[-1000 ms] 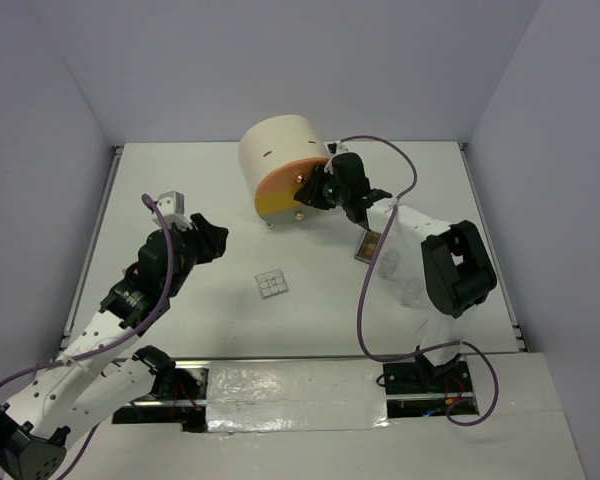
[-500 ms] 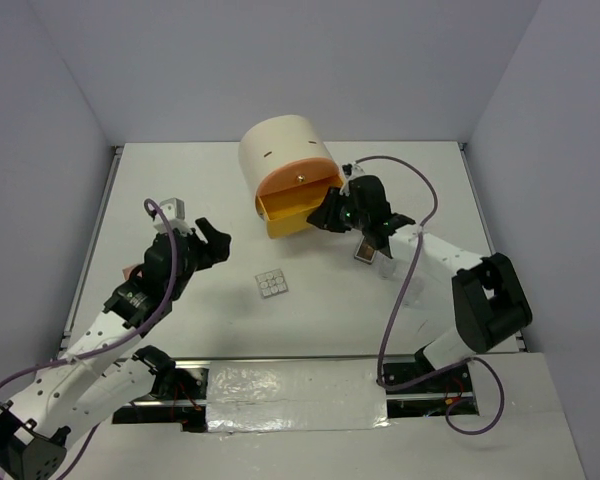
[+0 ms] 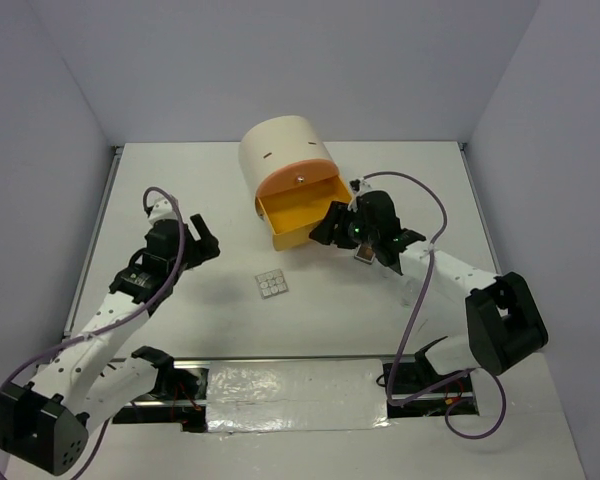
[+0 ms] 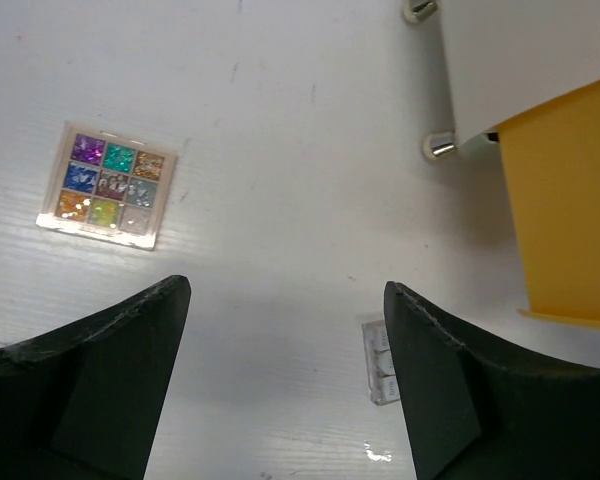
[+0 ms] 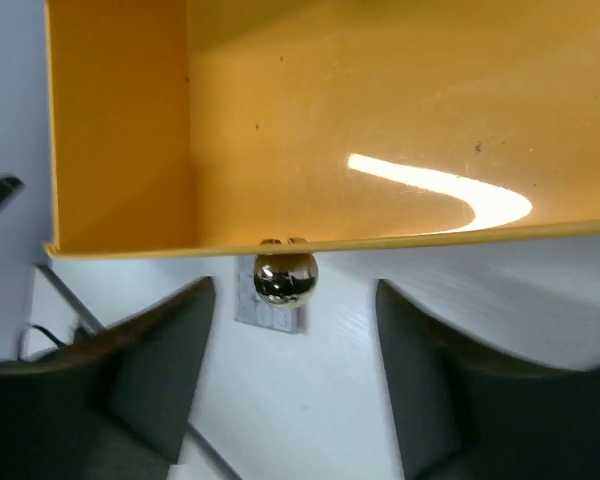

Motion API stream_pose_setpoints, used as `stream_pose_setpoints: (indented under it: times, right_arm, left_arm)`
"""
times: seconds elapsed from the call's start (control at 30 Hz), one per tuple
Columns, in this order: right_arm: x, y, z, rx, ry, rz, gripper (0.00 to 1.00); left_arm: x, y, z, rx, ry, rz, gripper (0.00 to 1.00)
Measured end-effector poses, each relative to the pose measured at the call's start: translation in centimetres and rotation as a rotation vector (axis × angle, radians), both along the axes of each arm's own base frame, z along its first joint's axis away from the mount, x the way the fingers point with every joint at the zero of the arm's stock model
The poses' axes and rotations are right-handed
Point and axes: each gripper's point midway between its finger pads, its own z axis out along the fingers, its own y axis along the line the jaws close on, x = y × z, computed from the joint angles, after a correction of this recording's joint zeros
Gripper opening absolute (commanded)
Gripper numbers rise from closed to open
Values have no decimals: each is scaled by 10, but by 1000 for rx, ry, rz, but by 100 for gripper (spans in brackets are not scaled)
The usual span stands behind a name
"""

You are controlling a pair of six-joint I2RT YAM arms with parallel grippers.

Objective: Organize the makeup

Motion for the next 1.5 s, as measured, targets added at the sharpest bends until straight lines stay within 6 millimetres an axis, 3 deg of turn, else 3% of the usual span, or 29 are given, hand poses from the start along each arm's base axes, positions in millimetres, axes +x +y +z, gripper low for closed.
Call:
stream_pose_setpoints:
  times: [0.03, 0.07, 0.27, 0.47, 0.67, 0.87, 1.27, 1.33, 1.43, 1.47, 1.5]
  right_arm:
    - [-2, 0, -2, 1, 5, 6, 93]
    - [-3, 1, -2, 0, 5, 13, 100]
    - [-5, 4, 3, -17, -54, 95, 100]
    - [-21, 5, 11, -17, -126, 319, 100]
    - [-47, -12, 14, -14, -193, 552, 93]
    - [-65, -27, 25, -67, -321, 681, 93]
    - [-71, -38, 41, -165, -508, 776, 96]
    - [-72, -38, 43, -174, -528, 792, 96]
    - [-78, -39, 47, -183, -571, 837, 96]
    - [-81, -38, 49, -185, -593, 865, 96]
    - [-84, -38, 51, -187, -615, 889, 96]
  left_arm:
    - [1, 3, -2, 6, 9, 4, 92]
    - [2, 7, -3, 19, 19, 3, 93]
    - [14, 20, -19, 97, 96, -33, 99]
    - [25, 43, -57, 211, 259, -58, 99]
    - [31, 68, -89, 278, 395, -57, 99]
    - [41, 81, -116, 317, 492, -72, 99]
    - [57, 97, -140, 330, 559, -77, 99]
    - [60, 97, -140, 329, 553, -90, 96]
    - [64, 93, -141, 314, 543, -110, 82]
    - [66, 91, -141, 310, 538, -116, 74]
    - [67, 91, -142, 307, 536, -119, 50]
